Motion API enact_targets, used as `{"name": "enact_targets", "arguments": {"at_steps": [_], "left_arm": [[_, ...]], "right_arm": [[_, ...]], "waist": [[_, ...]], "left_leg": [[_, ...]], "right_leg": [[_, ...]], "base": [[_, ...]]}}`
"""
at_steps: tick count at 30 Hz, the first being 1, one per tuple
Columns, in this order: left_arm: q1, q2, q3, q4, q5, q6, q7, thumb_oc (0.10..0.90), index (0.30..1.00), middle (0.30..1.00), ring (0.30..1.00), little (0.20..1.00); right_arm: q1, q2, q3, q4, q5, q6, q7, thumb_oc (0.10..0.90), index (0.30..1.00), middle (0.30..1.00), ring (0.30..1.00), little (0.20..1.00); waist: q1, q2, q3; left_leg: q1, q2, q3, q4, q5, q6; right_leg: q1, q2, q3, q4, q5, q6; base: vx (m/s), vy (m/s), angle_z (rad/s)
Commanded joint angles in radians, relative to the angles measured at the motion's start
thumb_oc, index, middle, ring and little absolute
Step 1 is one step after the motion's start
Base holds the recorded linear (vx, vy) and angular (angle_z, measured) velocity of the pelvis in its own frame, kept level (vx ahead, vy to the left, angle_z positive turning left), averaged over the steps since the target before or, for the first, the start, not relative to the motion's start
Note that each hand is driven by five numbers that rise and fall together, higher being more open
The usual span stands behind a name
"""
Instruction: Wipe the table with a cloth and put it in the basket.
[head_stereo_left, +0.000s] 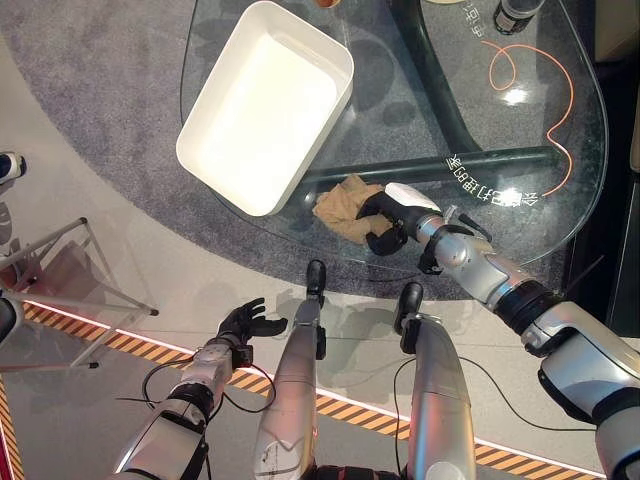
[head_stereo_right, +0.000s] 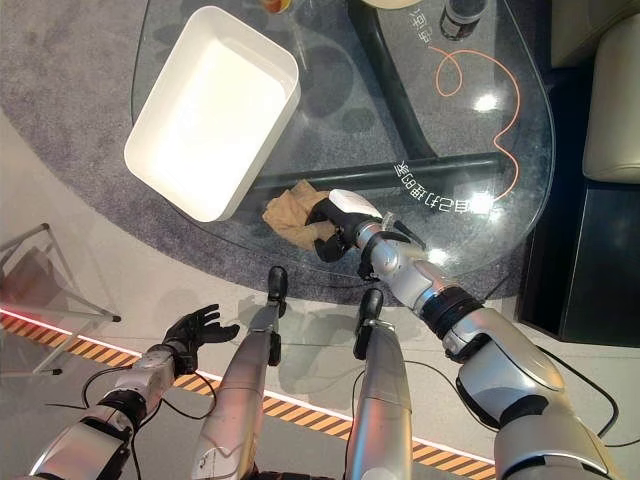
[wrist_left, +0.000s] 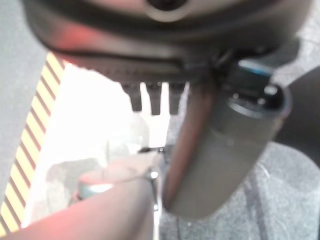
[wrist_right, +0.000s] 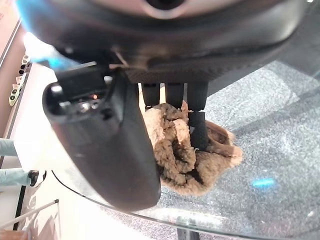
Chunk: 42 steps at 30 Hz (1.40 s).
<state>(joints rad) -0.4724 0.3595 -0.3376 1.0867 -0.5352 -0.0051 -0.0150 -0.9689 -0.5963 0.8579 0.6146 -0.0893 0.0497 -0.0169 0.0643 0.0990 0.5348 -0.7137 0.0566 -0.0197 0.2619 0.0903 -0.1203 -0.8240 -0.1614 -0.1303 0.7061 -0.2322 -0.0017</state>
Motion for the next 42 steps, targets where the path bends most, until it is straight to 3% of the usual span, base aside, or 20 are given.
{"name": "enact_targets", "arguments": {"at_steps": [1,4,6,7,8,9,10,18,32,33,34,35,42], "left_arm": [[0.0,0.016,-0.013,0.051,-0.002,0.004,-0.004,0.8,0.9,0.9,0.9,0.9],[-0.001,0.015,-0.013,0.056,-0.002,0.003,-0.001,0.8,0.9,0.9,0.9,0.9],[0.015,0.018,-0.013,0.053,0.003,0.005,0.001,0.8,0.9,0.9,0.9,0.9],[0.007,0.021,-0.009,0.052,0.003,0.007,0.002,0.8,0.9,0.9,0.9,0.9],[0.018,0.021,-0.009,0.05,0.004,0.008,0.001,0.8,0.9,0.9,0.9,0.9],[0.012,0.025,-0.004,0.048,0.003,0.008,0.0,0.8,0.9,0.9,0.9,0.9],[0.023,0.025,-0.007,0.045,0.003,0.009,0.001,0.8,0.9,0.9,0.9,0.9],[0.049,0.037,-0.004,0.022,-0.014,0.004,0.001,0.8,0.9,0.9,0.9,0.9],[0.059,0.05,0.0,0.033,-0.02,-0.013,-0.012,0.8,0.9,0.9,0.9,0.9],[0.051,0.052,0.003,0.034,-0.02,-0.015,-0.013,0.8,0.9,0.9,0.9,0.9],[0.058,0.052,-0.002,0.034,-0.023,-0.014,-0.013,0.8,0.9,0.9,0.9,0.9],[0.051,0.053,-0.001,0.03,-0.026,-0.014,-0.009,0.8,0.9,0.9,0.9,0.9],[0.054,0.054,-0.005,0.033,-0.032,-0.019,-0.007,0.8,0.9,0.9,0.9,0.9]], "right_arm": [[-0.035,0.037,0.0,-0.003,-0.033,-0.055,-0.157,0.1,0.3,0.3,0.3,0.2],[-0.055,0.023,-0.043,0.041,-0.003,-0.043,-0.256,0.1,0.3,0.3,0.3,0.2],[-0.06,0.011,-0.092,0.069,0.118,-0.047,-0.291,0.1,0.3,0.3,0.3,0.2],[-0.071,0.01,-0.123,0.08,0.146,-0.054,-0.304,0.1,0.3,0.3,0.3,0.2],[-0.065,0.008,-0.14,0.089,0.149,-0.057,-0.311,0.1,0.3,0.3,0.3,0.2],[-0.081,0.0,-0.162,0.1,0.154,-0.061,-0.329,0.1,0.3,0.3,0.3,0.2],[-0.077,-0.004,-0.172,0.107,0.161,-0.061,-0.353,0.1,0.3,0.3,0.3,0.2],[-0.095,-0.07,-0.258,0.152,0.186,-0.057,-0.489,0.1,0.3,0.3,0.3,0.2],[-0.091,-0.117,-0.371,0.288,0.31,-0.069,-0.613,0.1,0.3,0.3,0.3,0.2],[-0.099,-0.12,-0.376,0.291,0.313,-0.068,-0.617,0.1,0.3,0.3,0.3,0.2],[-0.092,-0.12,-0.38,0.303,0.317,-0.071,-0.621,0.1,0.3,0.3,0.3,0.2],[-0.099,-0.126,-0.392,0.315,0.321,-0.068,-0.638,0.1,0.3,0.3,0.3,0.2],[-0.088,-0.139,-0.478,0.421,0.444,-0.085,-0.73,0.1,0.3,0.3,0.3,0.2]], "waist": [[0.004,-0.005,-0.015],[0.006,-0.005,-0.015],[0.009,-0.007,-0.015],[0.009,-0.009,-0.015],[0.01,-0.009,-0.015],[0.009,-0.009,-0.015],[0.011,-0.009,-0.015],[0.008,-0.007,-0.015],[0.006,-0.008,-0.015],[0.005,-0.009,-0.015],[0.006,-0.008,-0.015],[0.004,-0.009,-0.015],[0.005,-0.007,-0.015]], "left_leg": [[-0.018,-0.083,0.07,0.166,-0.104,0.075],[-0.022,-0.078,0.069,0.171,-0.106,0.077],[-0.004,-0.072,0.062,0.187,-0.14,0.074],[-0.024,-0.071,0.063,0.178,-0.111,0.079],[-0.004,-0.07,0.06,0.189,-0.143,0.075],[-0.027,-0.068,0.062,0.181,-0.113,0.082],[-0.008,-0.067,0.059,0.193,-0.146,0.079],[-0.021,-0.062,0.056,0.207,-0.155,0.087],[-0.025,-0.063,0.052,0.218,-0.172,0.096],[-0.047,-0.064,0.055,0.209,-0.14,0.101],[-0.026,-0.063,0.052,0.22,-0.173,0.096],[-0.047,-0.063,0.055,0.21,-0.142,0.102],[-0.047,-0.063,0.051,0.208,-0.145,0.104]], "right_leg": [[0.046,0.009,-0.05,-0.208,0.175,0.045],[0.041,0.006,-0.052,-0.199,0.177,0.047],[0.054,0.007,-0.045,-0.173,0.148,0.057],[0.037,0.007,-0.052,-0.186,0.177,0.048],[0.052,0.009,-0.044,-0.167,0.147,0.057],[0.032,0.009,-0.051,-0.179,0.178,0.048],[0.046,0.01,-0.044,-0.159,0.147,0.057],[0.033,0.013,-0.041,-0.146,0.142,0.055],[0.035,0.019,-0.039,-0.143,0.134,0.054],[0.017,0.018,-0.046,-0.159,0.164,0.045],[0.034,0.02,-0.038,-0.142,0.133,0.054],[0.017,0.019,-0.046,-0.158,0.164,0.046],[0.019,0.024,-0.045,-0.16,0.163,0.047]], "base": [[0.0,0.0,0.0],[0.0,0.0,0.0],[0.04,-0.016,0.01],[0.08,-0.021,0.02],[-0.05,-0.002,0.02],[0.08,-0.012,0.01],[0.0,0.0,0.0],[0.01,-0.001,0.0],[0.0,0.0,0.0],[0.0,0.0,0.0],[-0.07,0.005,-0.01],[0.0,0.0,0.0],[-0.01,0.001,0.0]]}}
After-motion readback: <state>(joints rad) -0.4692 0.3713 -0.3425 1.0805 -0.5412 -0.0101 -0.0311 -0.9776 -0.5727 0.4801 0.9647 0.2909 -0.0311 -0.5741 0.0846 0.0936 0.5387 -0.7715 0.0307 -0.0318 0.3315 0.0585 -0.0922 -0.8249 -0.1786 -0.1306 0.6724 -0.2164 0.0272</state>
